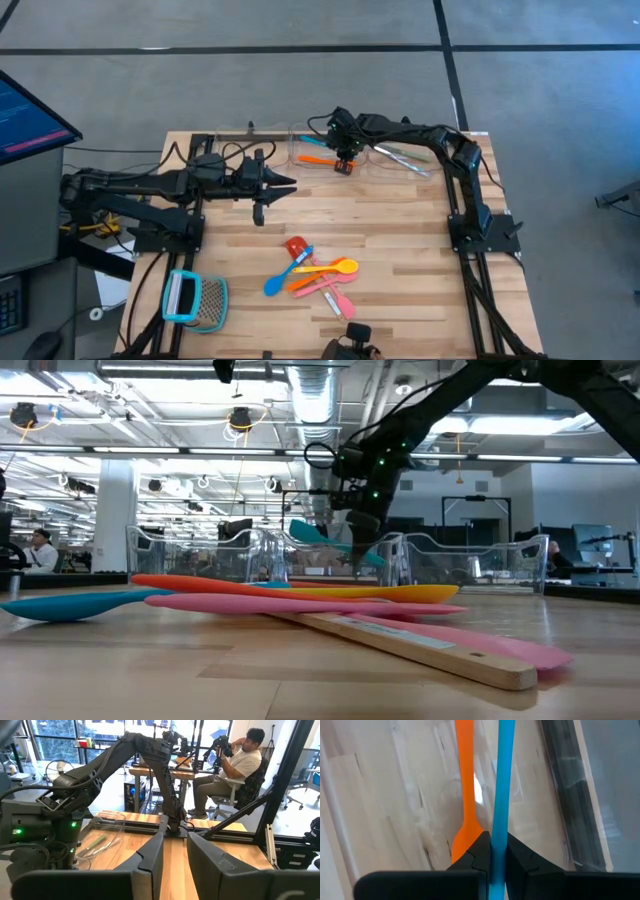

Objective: Pick & Place Kitchen Items
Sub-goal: Put the blue spatula into the middle transparent bin, then put the blue serving spoon into the left transparent bin

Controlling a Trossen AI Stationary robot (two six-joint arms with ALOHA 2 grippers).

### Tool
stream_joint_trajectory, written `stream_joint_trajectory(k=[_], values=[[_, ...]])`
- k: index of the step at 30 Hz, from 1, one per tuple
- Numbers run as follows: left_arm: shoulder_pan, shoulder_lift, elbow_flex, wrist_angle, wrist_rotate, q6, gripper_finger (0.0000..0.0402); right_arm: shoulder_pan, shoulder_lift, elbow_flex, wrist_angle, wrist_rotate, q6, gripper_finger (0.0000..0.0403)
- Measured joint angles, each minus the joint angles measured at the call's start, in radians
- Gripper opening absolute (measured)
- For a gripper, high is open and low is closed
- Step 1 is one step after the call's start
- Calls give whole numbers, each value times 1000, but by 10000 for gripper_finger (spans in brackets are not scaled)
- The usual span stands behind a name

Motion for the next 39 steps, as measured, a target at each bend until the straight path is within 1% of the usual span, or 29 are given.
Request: stream_joint_trajectory(k=[6,8,14,17,19,21,23,25,29,32,34,36,39], values=[[0,0,0,-6,0,-2,76,0,0,0,-20,-22,1,20],[0,0,0,-7,0,-7,76,1,0,0,-19,-22,1,28],[0,0,0,-10,1,-7,76,2,0,0,21,-20,45,100],[0,0,0,-10,1,-7,76,3,0,4,43,-12,28,132],[0,0,0,-12,2,-8,76,3,-5,25,18,13,22,146],[0,0,0,-12,3,-7,76,9,-20,64,-33,54,18,152],[0,0,0,-13,3,-7,76,12,-48,107,-122,70,7,146],[0,0,0,-14,2,-7,76,14,-76,148,-195,75,3,127],[0,0,0,-14,2,-2,76,27,-168,180,-298,65,-1,64],[0,0,0,-14,-1,0,76,39,-257,171,-353,17,-11,15],[0,0,0,-17,-1,0,76,49,-324,135,-354,-53,-14,6],[0,0,0,-26,-1,0,76,63,-401,79,-326,-114,-2,14],[0,0,0,-32,-1,0,76,94,-530,-49,-223,-148,8,19]])
